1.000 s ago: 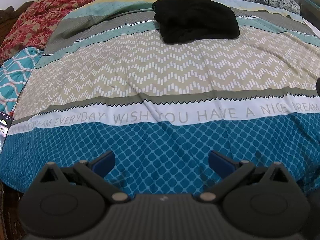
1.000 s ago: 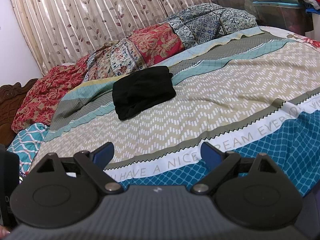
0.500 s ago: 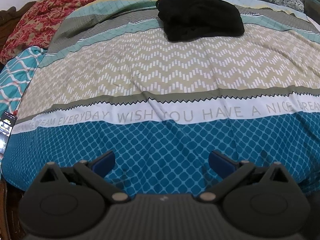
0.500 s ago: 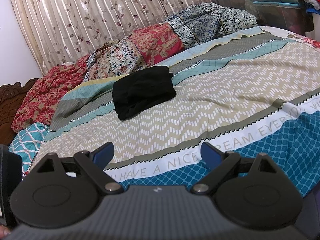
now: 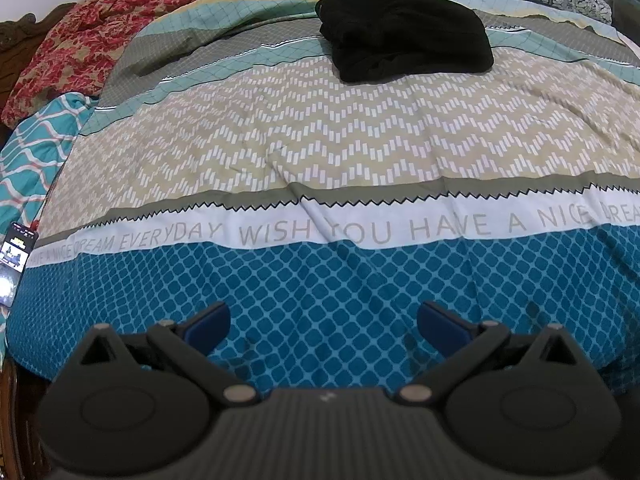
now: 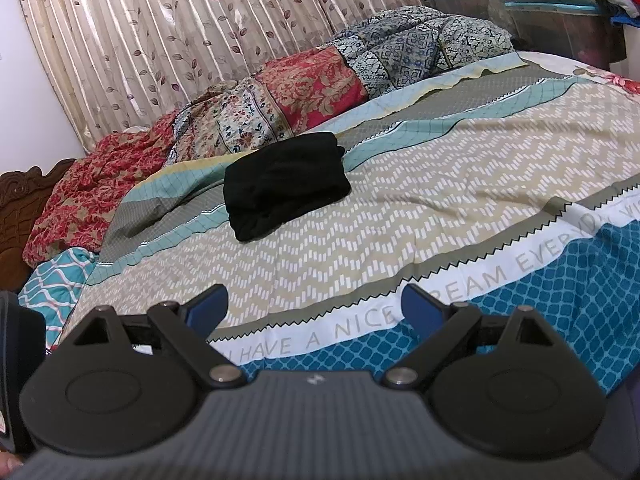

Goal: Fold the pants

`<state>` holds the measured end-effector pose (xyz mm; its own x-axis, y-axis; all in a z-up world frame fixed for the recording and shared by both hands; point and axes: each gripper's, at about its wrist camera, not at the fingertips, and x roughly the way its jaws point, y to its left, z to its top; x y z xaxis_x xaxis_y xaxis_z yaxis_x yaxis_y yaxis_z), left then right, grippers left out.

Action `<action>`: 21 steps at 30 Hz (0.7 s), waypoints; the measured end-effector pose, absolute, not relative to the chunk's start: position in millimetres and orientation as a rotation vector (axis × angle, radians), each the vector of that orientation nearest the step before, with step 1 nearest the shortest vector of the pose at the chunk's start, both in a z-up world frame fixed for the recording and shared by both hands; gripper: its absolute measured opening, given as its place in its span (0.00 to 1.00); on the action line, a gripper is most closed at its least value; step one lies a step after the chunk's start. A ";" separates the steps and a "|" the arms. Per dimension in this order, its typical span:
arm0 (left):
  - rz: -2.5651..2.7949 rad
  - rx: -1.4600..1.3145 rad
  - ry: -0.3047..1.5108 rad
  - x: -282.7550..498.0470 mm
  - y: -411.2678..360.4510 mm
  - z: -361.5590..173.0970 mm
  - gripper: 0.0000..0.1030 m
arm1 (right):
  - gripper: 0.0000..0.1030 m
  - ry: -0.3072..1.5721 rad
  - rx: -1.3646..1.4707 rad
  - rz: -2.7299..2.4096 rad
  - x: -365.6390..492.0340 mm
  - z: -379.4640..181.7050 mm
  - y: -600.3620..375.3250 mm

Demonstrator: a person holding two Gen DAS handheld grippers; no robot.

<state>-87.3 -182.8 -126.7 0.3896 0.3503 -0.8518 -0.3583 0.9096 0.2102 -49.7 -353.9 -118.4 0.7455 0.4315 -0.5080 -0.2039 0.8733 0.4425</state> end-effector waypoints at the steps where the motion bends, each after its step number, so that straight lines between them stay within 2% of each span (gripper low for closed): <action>1: 0.453 -0.006 1.080 -87.4 -182.7 -126.7 1.00 | 0.92 0.641 0.376 0.357 -49.9 -118.3 -353.7; 21: 0.452 0.016 1.082 -88.6 -184.9 -129.0 1.00 | 0.92 0.641 0.376 0.358 -49.6 -119.1 -355.3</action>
<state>-88.6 -184.9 -129.0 0.3875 0.3629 -0.8474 -0.3476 0.9089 0.2303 -49.6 -355.3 -119.1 0.7456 0.4327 -0.5068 -0.2050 0.8726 0.4433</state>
